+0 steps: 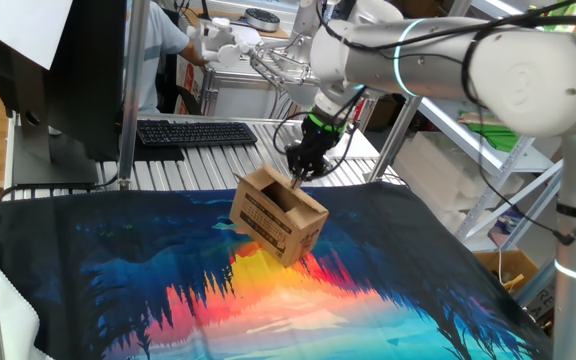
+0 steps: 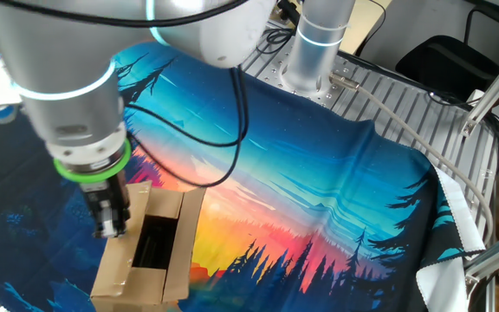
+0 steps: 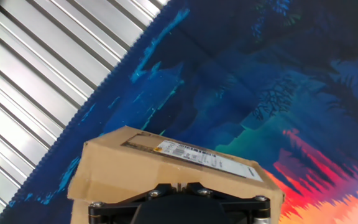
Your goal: Cover the box
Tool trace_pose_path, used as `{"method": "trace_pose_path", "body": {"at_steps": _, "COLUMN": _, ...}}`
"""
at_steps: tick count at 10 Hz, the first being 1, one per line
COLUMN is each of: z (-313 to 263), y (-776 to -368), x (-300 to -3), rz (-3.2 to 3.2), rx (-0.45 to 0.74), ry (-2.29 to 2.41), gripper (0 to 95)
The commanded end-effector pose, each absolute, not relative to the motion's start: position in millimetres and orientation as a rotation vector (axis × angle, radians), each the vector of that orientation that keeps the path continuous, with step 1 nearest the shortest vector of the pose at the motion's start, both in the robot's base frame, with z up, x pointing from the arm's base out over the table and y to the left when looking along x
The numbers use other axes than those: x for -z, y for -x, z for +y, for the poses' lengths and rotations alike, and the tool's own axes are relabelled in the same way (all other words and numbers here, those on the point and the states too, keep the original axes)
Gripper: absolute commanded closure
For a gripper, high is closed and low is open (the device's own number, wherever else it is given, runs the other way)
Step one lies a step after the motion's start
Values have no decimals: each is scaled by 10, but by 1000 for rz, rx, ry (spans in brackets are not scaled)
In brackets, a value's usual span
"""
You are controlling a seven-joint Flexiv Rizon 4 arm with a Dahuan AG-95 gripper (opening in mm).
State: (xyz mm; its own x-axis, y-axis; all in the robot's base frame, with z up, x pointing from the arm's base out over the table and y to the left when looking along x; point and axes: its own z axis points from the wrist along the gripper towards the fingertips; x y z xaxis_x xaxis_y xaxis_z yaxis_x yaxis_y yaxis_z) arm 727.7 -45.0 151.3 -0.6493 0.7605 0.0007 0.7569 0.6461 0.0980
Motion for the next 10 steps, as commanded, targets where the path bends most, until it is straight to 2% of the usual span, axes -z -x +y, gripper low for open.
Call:
{"method": "trace_pose_path", "body": {"at_steps": 1, "z": -424, "y": -7230, "x": -1458, "rz": 2793, "rx": -147, "ry": -1307, "gripper": 950}}
{"method": "trace_pose_path", "body": {"at_steps": 10, "z": -474, "y": -7212, "x": -1390, "rz": 2724, "rx": -161, "ry": -1336, "gripper": 950}}
